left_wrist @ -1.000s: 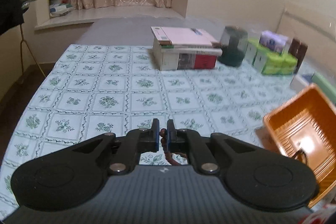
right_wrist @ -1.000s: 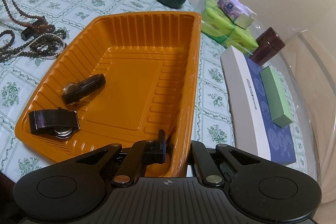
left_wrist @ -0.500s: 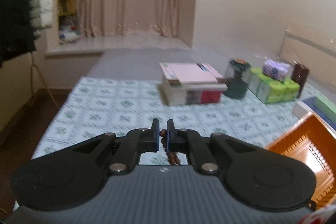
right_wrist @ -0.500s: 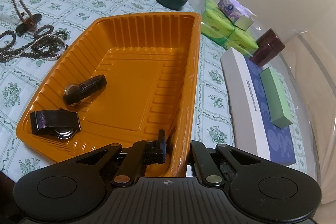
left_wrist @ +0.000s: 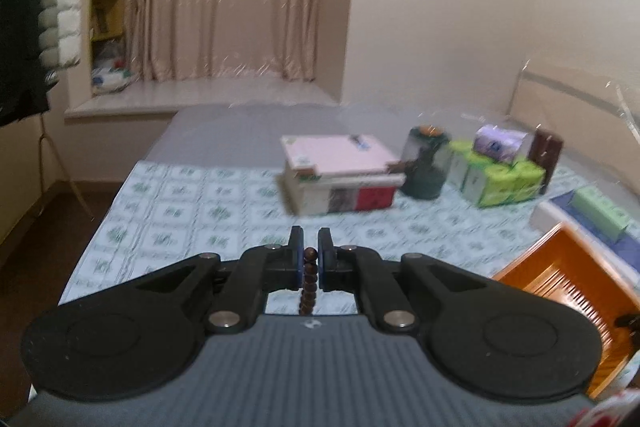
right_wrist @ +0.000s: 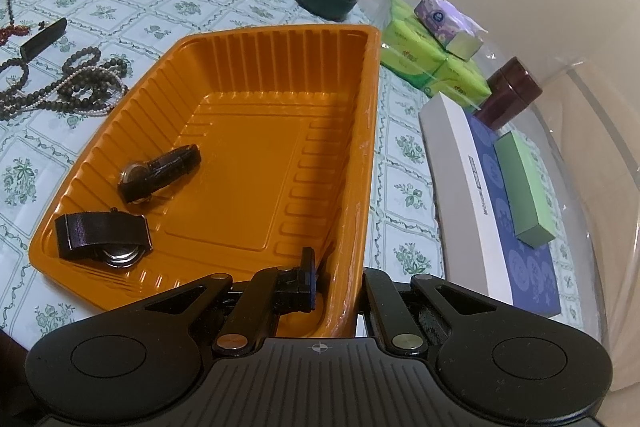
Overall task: Organize jewelry
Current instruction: 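Lift the brown bead bracelet high and carry it over the tray, then lower the bead bracelet into the tray and open the left gripper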
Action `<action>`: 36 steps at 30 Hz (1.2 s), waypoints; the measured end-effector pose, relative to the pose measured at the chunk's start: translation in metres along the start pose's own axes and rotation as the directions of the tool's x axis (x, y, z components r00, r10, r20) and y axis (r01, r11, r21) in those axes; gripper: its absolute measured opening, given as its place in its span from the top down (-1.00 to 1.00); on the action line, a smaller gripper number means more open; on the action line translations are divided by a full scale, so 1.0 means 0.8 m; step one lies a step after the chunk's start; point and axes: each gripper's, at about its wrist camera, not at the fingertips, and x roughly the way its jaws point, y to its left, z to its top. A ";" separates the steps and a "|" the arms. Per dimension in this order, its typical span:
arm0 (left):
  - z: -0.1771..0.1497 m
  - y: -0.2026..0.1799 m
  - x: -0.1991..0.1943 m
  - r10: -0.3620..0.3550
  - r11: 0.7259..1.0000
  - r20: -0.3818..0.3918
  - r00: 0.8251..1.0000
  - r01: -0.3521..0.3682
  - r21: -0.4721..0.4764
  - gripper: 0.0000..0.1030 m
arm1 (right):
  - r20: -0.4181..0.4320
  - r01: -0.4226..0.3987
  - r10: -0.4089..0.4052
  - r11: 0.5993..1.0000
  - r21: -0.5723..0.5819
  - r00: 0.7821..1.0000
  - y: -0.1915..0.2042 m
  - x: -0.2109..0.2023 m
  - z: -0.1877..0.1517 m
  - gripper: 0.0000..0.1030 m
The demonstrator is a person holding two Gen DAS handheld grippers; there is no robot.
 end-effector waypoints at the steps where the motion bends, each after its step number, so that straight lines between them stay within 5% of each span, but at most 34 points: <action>1: 0.009 -0.004 -0.005 -0.014 1.000 0.020 1.000 0.014 0.006 0.89 | 0.000 0.000 0.000 1.000 0.000 1.000 0.000 0.000 0.000 0.91; 6: 0.040 -0.022 -0.023 -0.054 0.998 0.080 0.995 0.051 0.035 0.89 | 0.001 0.000 0.000 1.000 -0.001 1.000 0.000 0.000 0.000 0.91; 21: 0.040 -0.104 -0.012 -0.224 0.970 0.026 0.974 0.220 0.108 0.89 | 0.008 -0.002 0.002 1.000 0.002 1.000 0.000 -0.002 0.000 0.91; 31: 0.039 -0.216 0.017 -0.425 0.889 -0.054 0.903 0.428 0.161 0.89 | 0.010 -0.006 0.006 1.000 0.003 1.000 -0.002 0.000 0.000 0.91; 36: 0.025 -0.270 0.051 -0.482 0.844 -0.153 0.863 0.504 0.184 0.89 | 0.012 -0.009 0.009 1.000 0.005 1.000 -0.002 0.001 -0.001 0.91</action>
